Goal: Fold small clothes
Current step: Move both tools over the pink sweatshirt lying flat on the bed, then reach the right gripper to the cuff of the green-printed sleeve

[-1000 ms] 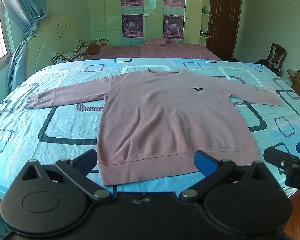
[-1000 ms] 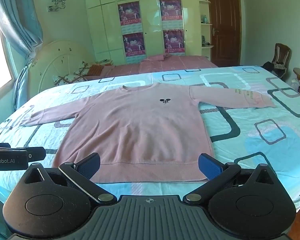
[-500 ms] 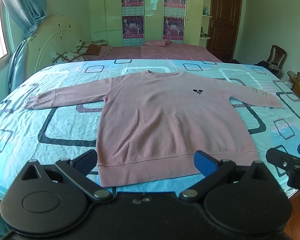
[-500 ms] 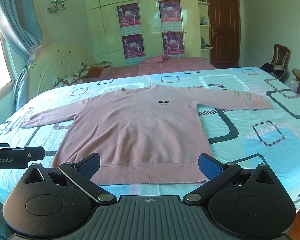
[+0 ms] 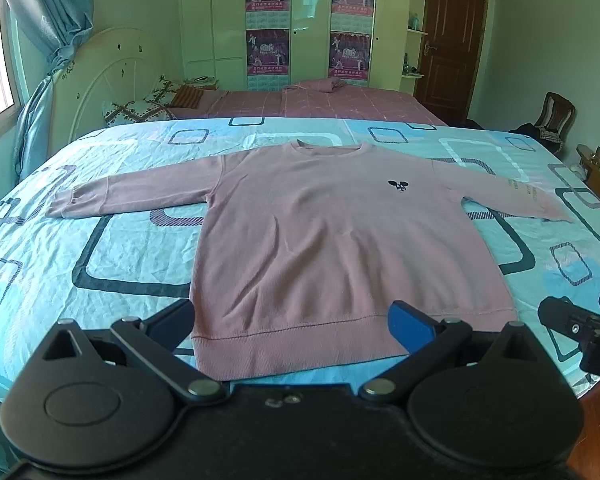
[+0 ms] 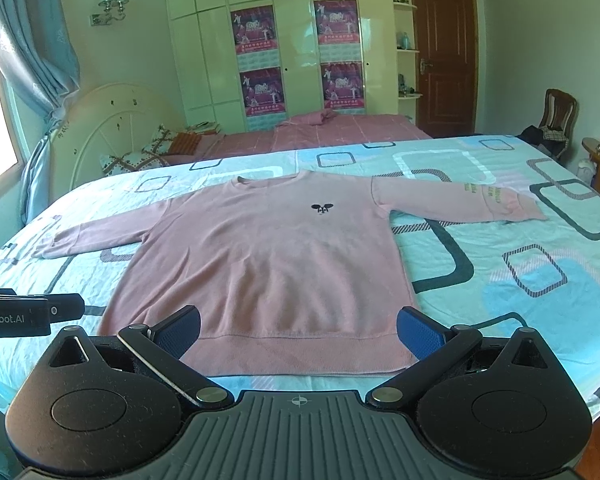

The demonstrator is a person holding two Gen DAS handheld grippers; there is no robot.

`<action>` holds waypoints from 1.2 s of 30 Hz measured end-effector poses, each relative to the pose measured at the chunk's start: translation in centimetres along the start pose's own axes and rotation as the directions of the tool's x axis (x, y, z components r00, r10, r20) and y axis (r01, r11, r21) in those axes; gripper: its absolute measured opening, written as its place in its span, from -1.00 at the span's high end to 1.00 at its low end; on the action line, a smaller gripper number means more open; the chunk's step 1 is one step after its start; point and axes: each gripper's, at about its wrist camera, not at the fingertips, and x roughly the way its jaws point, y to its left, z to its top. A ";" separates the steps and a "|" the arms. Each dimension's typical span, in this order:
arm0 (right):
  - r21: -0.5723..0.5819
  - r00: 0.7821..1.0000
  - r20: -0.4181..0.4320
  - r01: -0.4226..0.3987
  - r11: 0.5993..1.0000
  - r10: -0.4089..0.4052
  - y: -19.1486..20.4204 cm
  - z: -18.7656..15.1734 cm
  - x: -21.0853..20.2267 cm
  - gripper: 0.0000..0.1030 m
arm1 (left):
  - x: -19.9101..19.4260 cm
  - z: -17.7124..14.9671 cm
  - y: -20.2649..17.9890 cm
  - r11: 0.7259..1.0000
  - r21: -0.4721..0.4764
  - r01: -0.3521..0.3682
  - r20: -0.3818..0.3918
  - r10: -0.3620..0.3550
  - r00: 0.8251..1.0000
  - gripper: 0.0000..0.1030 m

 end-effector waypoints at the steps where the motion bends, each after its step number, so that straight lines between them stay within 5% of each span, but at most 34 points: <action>1: 0.002 1.000 0.002 0.002 1.000 -0.002 -0.1 0.1 0.1 -1.00 | 0.1 0.1 0.0 1.000 0.001 0.001 0.001 -0.001 1.000 -0.99; 19: 0.030 0.999 0.000 0.043 0.999 -0.043 -2.2 1.9 3.7 -1.00 | 4.4 2.6 0.2 0.998 0.017 -0.058 0.027 0.058 0.998 -0.99; 28: 0.071 0.998 -0.006 0.059 0.996 -0.058 -4.9 3.4 7.6 -1.00 | 8.8 4.4 1.9 0.995 -0.100 0.012 -0.017 -0.014 1.000 -0.99; 36: 0.101 0.996 -0.023 0.084 0.991 -0.082 -8.3 5.7 11.7 -1.00 | 12.5 7.1 1.4 0.991 -0.130 -0.011 0.002 0.012 1.000 -0.99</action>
